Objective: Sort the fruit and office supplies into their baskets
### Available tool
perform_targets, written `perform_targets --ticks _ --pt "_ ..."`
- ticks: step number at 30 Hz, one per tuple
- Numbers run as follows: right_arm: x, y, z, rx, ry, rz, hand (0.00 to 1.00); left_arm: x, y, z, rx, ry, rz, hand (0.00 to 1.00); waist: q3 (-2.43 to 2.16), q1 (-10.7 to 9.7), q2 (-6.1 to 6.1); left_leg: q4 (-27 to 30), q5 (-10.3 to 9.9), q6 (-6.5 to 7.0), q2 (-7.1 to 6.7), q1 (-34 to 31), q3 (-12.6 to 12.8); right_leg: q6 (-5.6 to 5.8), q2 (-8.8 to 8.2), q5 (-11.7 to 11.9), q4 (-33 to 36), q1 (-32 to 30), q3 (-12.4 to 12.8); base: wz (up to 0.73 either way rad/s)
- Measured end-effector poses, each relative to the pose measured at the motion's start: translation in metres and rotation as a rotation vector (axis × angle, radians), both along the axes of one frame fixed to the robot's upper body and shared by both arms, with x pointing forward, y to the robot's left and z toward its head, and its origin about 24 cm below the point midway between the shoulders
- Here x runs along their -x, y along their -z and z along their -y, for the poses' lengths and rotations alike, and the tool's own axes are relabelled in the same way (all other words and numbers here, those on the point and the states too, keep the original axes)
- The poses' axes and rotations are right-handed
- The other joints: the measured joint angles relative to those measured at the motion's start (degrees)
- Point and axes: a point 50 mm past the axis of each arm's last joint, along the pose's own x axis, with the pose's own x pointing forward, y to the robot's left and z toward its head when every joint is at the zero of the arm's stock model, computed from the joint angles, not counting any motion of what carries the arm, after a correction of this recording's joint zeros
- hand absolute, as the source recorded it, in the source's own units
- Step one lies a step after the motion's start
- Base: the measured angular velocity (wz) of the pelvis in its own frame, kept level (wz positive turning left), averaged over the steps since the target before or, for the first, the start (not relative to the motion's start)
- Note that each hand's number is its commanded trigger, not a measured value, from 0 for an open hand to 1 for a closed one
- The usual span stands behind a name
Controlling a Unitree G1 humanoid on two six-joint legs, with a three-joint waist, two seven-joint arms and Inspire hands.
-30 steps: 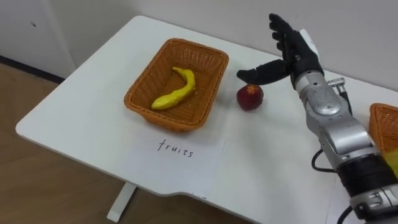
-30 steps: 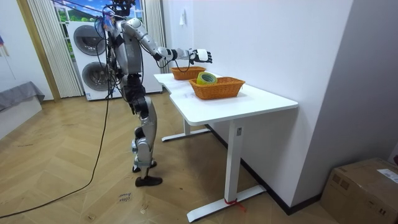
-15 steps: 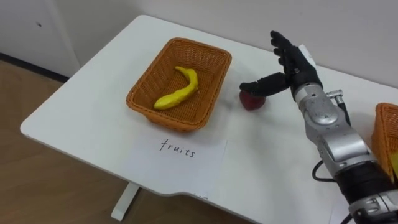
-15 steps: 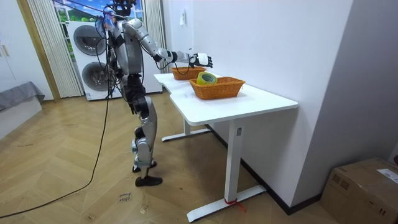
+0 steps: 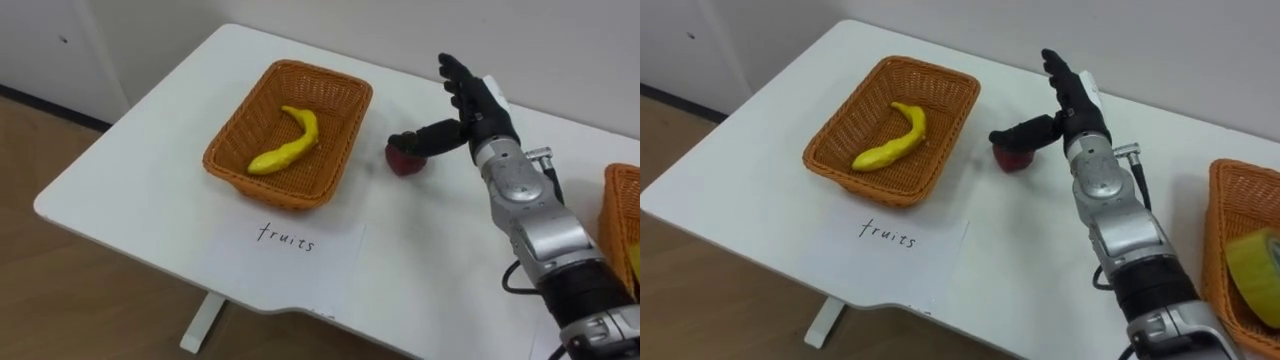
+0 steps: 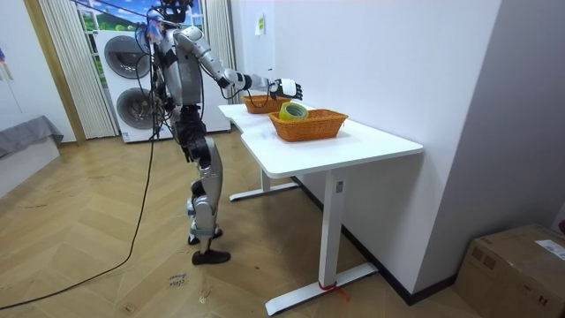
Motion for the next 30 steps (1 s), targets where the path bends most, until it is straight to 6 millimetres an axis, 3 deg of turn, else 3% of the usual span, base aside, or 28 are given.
perform_targets --ticks 9,13,17,30 --pt "0.001 0.005 0.003 0.118 -0.001 -0.014 0.00 0.002 0.000 -0.001 -0.003 0.000 -0.006 0.00 -0.10 0.44 -0.35 0.33 0.07 0.00 0.00 -0.85 -0.10 -0.01 -0.12 0.00 0.04 -1.00 -0.40 0.00" --pt "0.004 0.022 0.012 0.133 0.029 -0.095 0.00 -0.002 -0.001 -0.003 -0.008 0.007 0.004 0.00 0.49 1.42 -1.02 0.14 0.06 -0.02 -0.02 -1.40 -0.46 -0.01 -0.47 0.00 0.05 -1.14 -1.59 0.04" --pt "0.006 0.032 0.016 0.137 0.034 -0.141 0.00 -0.002 -0.001 -0.005 -0.013 0.011 0.001 0.00 0.41 1.72 -1.70 0.48 0.25 0.01 -0.19 -3.03 -0.77 -0.02 -0.56 0.01 0.30 -2.75 -1.92 0.04" --pt "0.001 0.026 0.014 0.138 0.011 -0.135 0.00 -0.004 0.000 -0.011 -0.021 0.016 -0.014 0.00 1.06 1.74 -2.84 0.06 0.31 0.09 -0.25 -3.99 -0.66 -0.01 -0.36 0.01 0.33 -3.92 -1.71 0.00"
